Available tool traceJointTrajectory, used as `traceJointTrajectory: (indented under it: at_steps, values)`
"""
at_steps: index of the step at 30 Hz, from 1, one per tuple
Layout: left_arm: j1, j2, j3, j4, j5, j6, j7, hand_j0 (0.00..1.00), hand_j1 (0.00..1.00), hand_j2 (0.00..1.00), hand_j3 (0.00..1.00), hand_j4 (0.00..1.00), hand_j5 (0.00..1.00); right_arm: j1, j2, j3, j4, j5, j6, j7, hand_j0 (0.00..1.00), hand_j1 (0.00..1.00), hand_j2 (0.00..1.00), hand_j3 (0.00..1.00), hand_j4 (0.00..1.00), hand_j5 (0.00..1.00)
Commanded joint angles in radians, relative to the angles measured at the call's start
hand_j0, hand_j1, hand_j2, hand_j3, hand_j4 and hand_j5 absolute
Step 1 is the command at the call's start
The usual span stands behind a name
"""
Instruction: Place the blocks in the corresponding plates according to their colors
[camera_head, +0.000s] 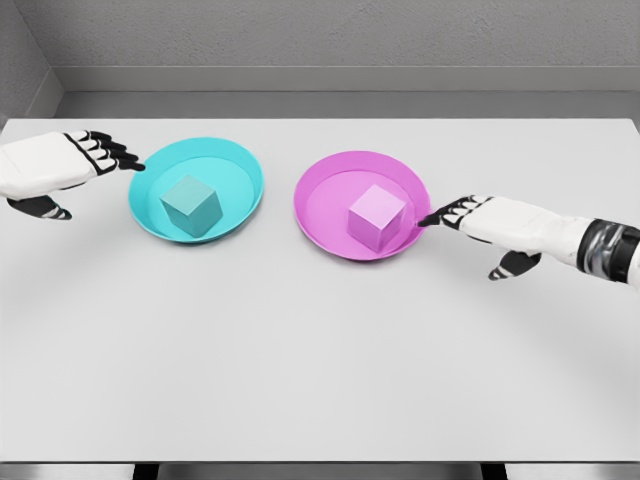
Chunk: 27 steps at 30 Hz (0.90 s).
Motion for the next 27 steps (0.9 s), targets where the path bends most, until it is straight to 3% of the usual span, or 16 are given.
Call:
traceJointTrajectory:
  at_steps: [1,9,27]
  values:
    - [0.001,0.001,0.0,0.0,0.005,0.001,0.001,1.0,1.0,1.0,1.0,1.0,1.0,0.008,-0.033,-0.132,-0.003,-0.006,-0.1,-0.001,1.0,1.0,1.0,1.0,1.0,1.0]
    - [0.001,0.001,0.0,0.0,0.005,0.001,0.001,1.0,1.0,1.0,1.0,1.0,1.0,0.123,-0.067,-0.188,0.004,-0.004,-0.148,-0.001,1.0,1.0,1.0,1.0,1.0,1.0]
    - [0.001,0.003,0.0,0.0,0.004,0.001,0.001,1.0,1.0,1.0,1.0,1.0,1.0,0.138,-0.077,-0.189,0.006,-0.004,-0.143,-0.001,1.0,1.0,1.0,1.0,1.0,1.0]
